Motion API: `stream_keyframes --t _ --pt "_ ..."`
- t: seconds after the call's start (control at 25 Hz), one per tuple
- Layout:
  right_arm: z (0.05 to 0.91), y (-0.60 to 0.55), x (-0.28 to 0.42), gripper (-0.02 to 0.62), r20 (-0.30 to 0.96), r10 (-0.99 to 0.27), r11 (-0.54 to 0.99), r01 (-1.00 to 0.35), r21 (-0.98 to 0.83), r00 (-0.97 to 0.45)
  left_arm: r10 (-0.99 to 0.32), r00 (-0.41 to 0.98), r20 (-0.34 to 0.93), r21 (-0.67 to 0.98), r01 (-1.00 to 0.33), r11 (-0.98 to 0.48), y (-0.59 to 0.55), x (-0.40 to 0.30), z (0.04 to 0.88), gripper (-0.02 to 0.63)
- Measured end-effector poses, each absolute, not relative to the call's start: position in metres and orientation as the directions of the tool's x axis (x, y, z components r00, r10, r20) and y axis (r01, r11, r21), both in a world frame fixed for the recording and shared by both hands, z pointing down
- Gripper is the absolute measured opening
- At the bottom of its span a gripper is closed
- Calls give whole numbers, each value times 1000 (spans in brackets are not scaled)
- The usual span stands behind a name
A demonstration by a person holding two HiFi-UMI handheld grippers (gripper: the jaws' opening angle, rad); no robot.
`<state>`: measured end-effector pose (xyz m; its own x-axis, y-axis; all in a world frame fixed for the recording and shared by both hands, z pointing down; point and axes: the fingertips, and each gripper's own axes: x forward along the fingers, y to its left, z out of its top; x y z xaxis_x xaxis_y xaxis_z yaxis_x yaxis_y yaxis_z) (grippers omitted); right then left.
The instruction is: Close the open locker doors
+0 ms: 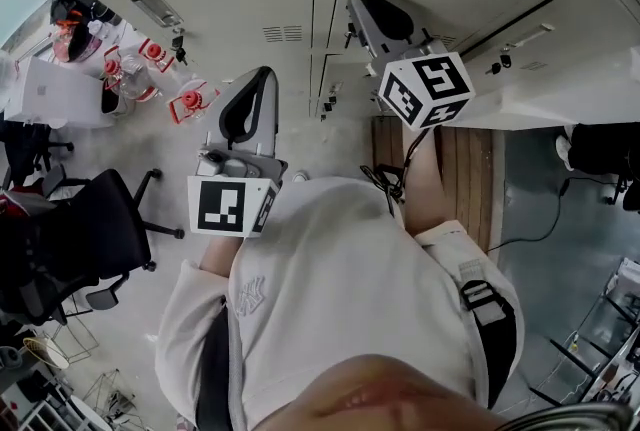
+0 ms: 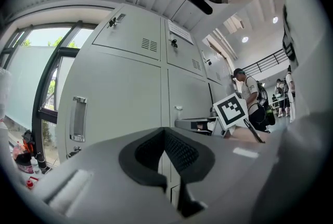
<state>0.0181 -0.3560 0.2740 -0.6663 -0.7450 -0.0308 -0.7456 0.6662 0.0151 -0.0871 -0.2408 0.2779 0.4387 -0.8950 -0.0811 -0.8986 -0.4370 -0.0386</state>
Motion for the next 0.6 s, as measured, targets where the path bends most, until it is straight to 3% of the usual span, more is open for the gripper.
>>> stream_keyframes --t 0.6 --pt "274 -362 18 35 14 -853 522 -852 47 -522 -895 439 -84 -35 -899 -438 -240 -100 279 2"
